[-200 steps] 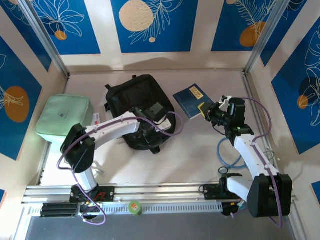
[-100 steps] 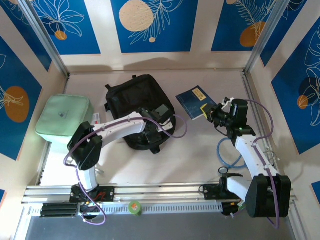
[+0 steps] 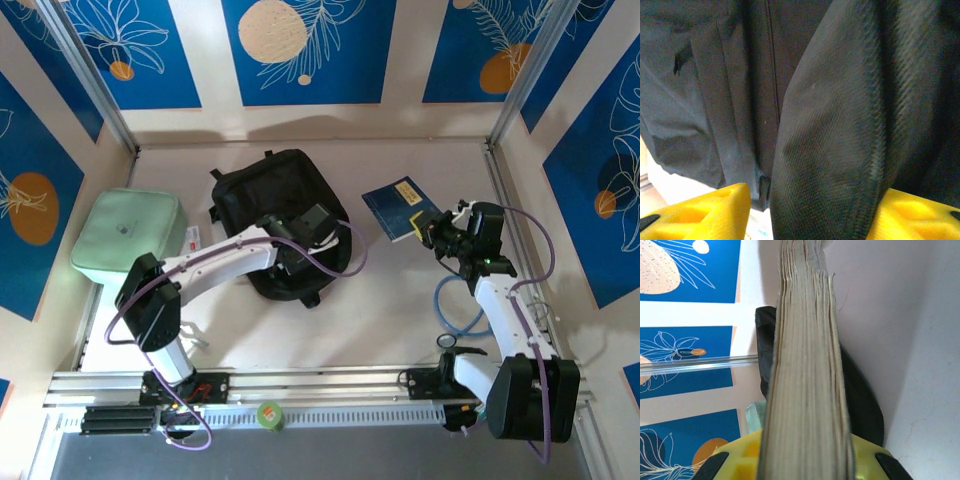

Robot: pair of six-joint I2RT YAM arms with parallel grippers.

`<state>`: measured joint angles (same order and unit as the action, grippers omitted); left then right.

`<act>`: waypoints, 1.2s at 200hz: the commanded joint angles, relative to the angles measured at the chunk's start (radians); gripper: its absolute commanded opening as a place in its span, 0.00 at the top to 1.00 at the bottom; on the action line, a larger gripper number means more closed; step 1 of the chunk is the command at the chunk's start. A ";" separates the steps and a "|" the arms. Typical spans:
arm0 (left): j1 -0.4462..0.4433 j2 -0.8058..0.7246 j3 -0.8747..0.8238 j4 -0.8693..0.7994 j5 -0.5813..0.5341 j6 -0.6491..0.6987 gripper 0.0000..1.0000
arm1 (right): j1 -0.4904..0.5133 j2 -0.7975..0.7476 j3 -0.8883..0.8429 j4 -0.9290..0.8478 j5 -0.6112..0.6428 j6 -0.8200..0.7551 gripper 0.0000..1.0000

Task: Pack the student bag
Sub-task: Open the student bag at the top-center of the table, then place the book in the student bag.

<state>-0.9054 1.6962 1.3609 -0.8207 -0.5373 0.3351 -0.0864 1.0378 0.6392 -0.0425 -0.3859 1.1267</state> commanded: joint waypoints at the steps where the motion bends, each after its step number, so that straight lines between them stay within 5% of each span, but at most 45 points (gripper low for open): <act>1: -0.003 -0.018 -0.041 -0.069 -0.073 0.025 0.39 | -0.004 -0.012 -0.001 0.024 -0.036 0.001 0.94; 49: -0.003 -0.074 -0.046 -0.011 -0.055 0.037 0.44 | -0.004 -0.005 -0.002 0.017 -0.042 0.001 0.94; 149: -0.003 -0.178 -0.076 0.076 0.058 0.043 0.89 | -0.008 -0.014 -0.009 0.007 -0.052 -0.009 0.94; 240: 0.011 -0.190 -0.002 0.175 -0.046 -0.023 1.00 | -0.083 -0.081 0.003 -0.103 -0.112 -0.115 0.95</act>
<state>-0.9012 1.5280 1.3006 -0.7250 -0.5140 0.3618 -0.1436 0.9970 0.6315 -0.1013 -0.4286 1.0863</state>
